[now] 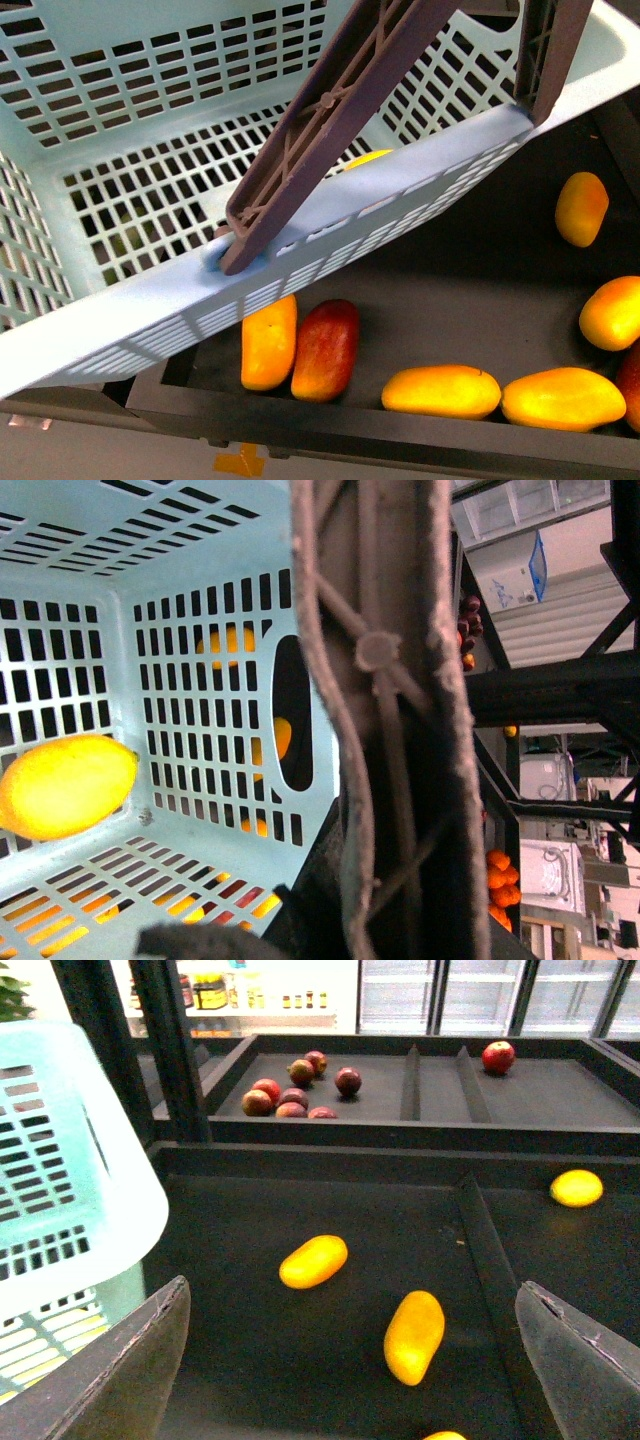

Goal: Pick lemon and mango into basket

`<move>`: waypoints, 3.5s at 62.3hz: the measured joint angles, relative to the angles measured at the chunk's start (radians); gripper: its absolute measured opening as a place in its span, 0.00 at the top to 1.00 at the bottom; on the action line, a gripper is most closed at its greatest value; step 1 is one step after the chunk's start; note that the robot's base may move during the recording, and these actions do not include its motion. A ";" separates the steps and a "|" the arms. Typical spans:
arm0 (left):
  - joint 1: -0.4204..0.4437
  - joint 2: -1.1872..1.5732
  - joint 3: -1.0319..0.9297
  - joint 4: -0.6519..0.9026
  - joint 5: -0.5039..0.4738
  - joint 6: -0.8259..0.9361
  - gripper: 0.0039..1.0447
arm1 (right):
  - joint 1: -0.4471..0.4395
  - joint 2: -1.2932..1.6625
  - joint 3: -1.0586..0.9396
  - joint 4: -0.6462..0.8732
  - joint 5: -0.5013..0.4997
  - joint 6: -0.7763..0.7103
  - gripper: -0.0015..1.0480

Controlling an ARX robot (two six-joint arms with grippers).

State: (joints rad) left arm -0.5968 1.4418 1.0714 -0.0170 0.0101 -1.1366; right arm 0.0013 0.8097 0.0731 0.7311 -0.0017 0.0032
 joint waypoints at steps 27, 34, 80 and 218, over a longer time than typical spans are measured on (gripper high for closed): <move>-0.010 0.000 0.000 0.000 0.011 -0.013 0.96 | -0.148 0.436 0.358 -0.691 0.320 0.549 0.08; -0.008 0.000 0.000 0.000 -0.002 -0.011 0.96 | -0.163 0.621 0.444 -0.695 0.304 0.638 0.08; -0.008 0.000 0.000 0.000 0.006 -0.012 0.96 | -0.142 1.306 0.803 -0.626 0.283 0.790 0.08; -0.008 0.000 0.000 0.000 0.008 -0.012 0.96 | -0.125 0.793 0.799 -0.628 0.079 0.570 0.44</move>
State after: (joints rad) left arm -0.6048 1.4418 1.0718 -0.0166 0.0185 -1.1488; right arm -0.1234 1.6028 0.8722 0.1028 0.0769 0.5732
